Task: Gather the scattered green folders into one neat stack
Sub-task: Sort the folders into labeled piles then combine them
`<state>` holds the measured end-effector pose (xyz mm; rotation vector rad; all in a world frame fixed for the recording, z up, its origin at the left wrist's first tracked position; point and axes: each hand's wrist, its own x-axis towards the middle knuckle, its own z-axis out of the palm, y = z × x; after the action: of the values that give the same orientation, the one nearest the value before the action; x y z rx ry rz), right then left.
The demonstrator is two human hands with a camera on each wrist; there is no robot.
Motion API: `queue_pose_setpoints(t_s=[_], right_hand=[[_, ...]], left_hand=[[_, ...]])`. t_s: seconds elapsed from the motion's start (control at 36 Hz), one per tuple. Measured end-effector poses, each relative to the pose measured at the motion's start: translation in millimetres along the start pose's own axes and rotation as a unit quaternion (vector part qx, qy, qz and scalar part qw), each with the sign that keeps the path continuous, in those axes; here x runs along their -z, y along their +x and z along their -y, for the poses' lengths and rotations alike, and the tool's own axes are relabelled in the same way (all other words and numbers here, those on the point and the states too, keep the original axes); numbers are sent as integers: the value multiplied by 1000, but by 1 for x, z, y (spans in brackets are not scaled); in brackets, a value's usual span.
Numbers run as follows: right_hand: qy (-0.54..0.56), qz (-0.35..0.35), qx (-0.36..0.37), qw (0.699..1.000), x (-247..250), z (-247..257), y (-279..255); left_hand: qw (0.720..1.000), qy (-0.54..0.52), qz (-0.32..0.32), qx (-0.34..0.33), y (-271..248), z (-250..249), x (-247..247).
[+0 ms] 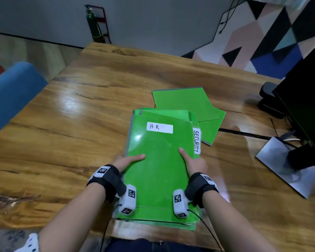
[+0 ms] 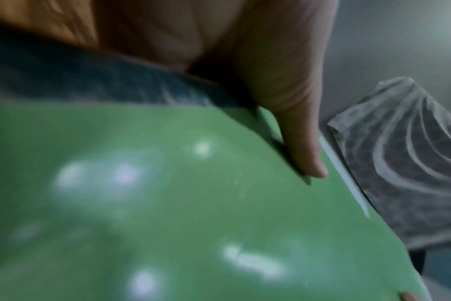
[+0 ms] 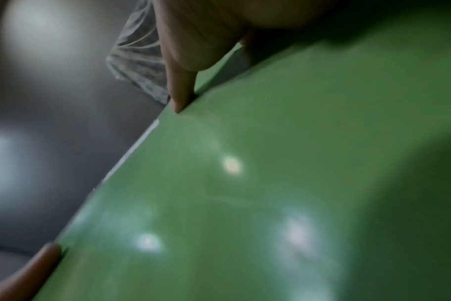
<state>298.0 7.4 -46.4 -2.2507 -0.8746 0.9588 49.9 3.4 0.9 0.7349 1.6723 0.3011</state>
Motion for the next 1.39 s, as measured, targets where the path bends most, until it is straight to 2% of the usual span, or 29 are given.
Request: queue_pose_setpoints(t_s=[0.08,0.14,0.22,0.28,0.36,0.47,0.53,0.64,0.69,0.75,0.83,1.0,1.17,1.39], right_hand=[[16,18,32,999,-4,12,-2],[28,45,49,997,-10,22,-1],[40,87,74,993,-22,37,-2],[32,139,78,987,-30,46,-2],[-34,205,93,974,-36,58,-1],[-136,229,148,952,-27,78,8],[-221,205,186,935,-20,86,20],[-443,74,250,858,-17,98,57],[-489,42,263,830,-22,100,76],[-502,40,276,819,-27,101,92],[-495,60,284,819,-36,101,106],[-486,97,229,838,-58,114,116],[-499,84,250,825,-78,132,116],[-466,65,190,862,-88,135,124]], left_hand=[[998,-28,48,-2,7,7,10],[999,-28,36,-15,6,8,16],[998,-43,-30,-27,5,11,27],[995,-48,-86,-34,9,14,37],[984,-42,-164,-46,12,11,53],[978,-40,-198,-44,19,8,69],[977,-38,-208,-38,22,9,73],[971,-34,-236,-26,28,15,76],[970,-25,-242,-17,35,20,77],[969,-22,-246,-13,39,22,77],[973,-14,-229,-18,40,22,78],[976,-8,-219,-10,46,20,80],[974,-10,-224,-22,49,22,81],[972,-23,-231,-18,52,23,81]])
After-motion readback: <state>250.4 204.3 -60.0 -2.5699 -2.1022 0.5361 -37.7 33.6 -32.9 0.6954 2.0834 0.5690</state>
